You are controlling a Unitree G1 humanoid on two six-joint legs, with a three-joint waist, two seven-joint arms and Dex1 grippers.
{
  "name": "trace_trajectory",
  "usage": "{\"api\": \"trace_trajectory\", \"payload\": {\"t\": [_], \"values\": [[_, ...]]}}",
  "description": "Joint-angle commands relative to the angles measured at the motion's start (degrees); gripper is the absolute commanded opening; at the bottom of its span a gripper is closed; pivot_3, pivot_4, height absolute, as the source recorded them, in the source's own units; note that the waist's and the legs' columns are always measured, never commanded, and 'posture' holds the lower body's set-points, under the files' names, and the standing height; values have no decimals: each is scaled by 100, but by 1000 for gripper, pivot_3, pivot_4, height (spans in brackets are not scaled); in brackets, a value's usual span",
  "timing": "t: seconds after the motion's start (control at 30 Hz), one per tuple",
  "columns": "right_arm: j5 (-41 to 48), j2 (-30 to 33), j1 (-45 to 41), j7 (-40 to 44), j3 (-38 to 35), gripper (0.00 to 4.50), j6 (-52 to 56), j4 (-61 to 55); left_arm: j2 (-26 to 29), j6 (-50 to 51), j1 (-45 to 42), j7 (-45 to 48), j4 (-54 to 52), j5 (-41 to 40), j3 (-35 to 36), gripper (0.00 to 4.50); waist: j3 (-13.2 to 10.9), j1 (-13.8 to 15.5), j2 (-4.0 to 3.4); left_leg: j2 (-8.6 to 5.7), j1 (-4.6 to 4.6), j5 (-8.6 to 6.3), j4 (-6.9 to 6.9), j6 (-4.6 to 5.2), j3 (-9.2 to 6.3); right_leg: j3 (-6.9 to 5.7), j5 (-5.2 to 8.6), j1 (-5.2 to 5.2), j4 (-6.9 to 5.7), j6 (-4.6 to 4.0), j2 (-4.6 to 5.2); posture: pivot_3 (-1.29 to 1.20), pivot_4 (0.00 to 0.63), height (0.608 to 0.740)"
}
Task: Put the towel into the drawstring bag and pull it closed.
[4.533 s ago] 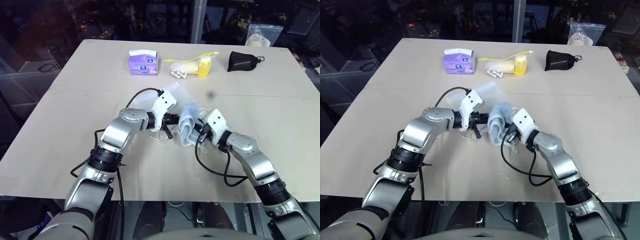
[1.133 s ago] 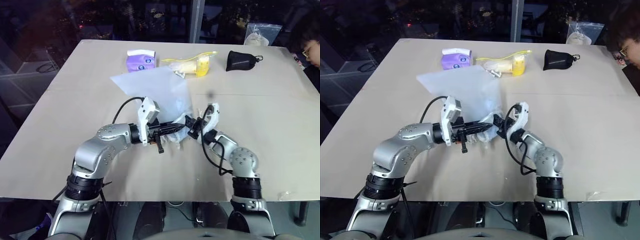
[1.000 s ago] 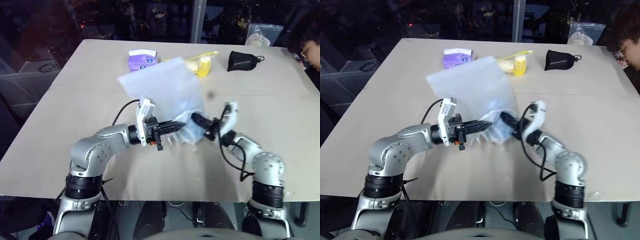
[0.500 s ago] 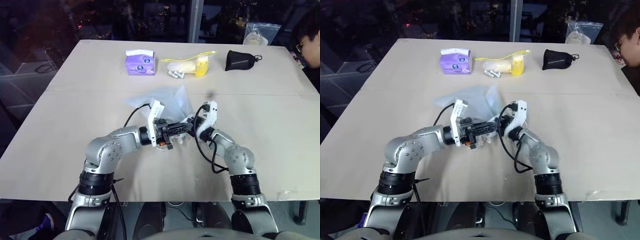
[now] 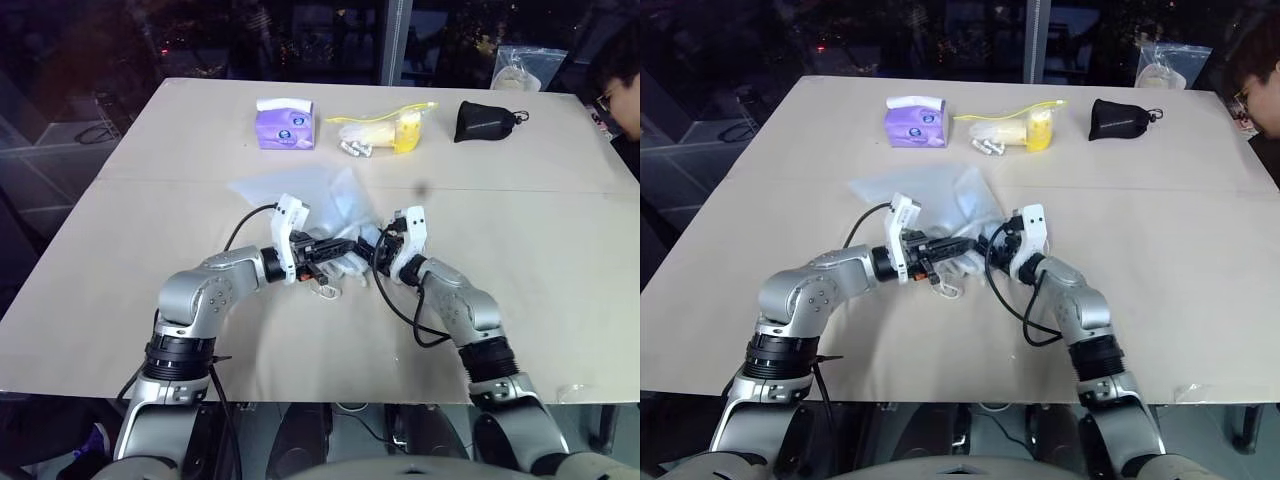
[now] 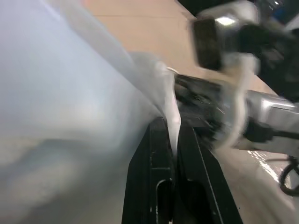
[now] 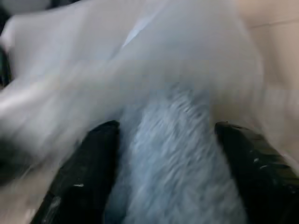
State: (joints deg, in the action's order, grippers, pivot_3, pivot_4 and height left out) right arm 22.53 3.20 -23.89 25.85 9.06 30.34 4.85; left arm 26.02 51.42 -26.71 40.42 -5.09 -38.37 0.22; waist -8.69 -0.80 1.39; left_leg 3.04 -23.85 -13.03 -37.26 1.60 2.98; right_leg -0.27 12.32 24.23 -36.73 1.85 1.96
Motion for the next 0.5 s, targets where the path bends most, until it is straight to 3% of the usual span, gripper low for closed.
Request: {"api": "trace_trajectory", "payload": {"t": [0.03, 0.1, 0.13, 0.37, 0.5], "values": [[-112, 279, 117, 71, 221, 3247, 434, -684, 53, -190, -127, 177, -41, 12, 79, 0, 0, -1, 1, 0, 0, 0, 0, 0, 0, 0, 0, 0, 0, 0, 0, 0, 150, 740], [-318, 364, 110, 3, 390, 3247, 552, -602, 65, -221, -126, 237, -36, 29, 56, 0, 1, -2, 1, 0, 2, 0, 0, 0, 0, 0, 0, 0, 0, -1, 0, 0, 150, 740], [-428, 359, 84, -60, 443, 3010, 551, -494, 72, -229, -123, 267, -45, 33, 42, 0, 1, -2, 1, 0, 4, 0, 0, 0, -1, -1, 2, -1, -1, -4, -1, 0, 150, 740], [-325, -427, -488, 242, 136, 90, -412, 697, 187, -631, 51, 559, -203, 341, -216, 0, 1, -27, 2, 6, 13, 0, -1, 0, -5, 0, 10, -1, -8, -20, -15, 0, 150, 740], [270, -892, -863, 1009, -273, 33, -635, 1347, 278, -669, 210, 798, -340, 298, -274, 0, 0, -23, 1, 8, 7, 0, -1, 0, -1, 0, 6, 0, -5, -14, -11, 0, 150, 740]]}}
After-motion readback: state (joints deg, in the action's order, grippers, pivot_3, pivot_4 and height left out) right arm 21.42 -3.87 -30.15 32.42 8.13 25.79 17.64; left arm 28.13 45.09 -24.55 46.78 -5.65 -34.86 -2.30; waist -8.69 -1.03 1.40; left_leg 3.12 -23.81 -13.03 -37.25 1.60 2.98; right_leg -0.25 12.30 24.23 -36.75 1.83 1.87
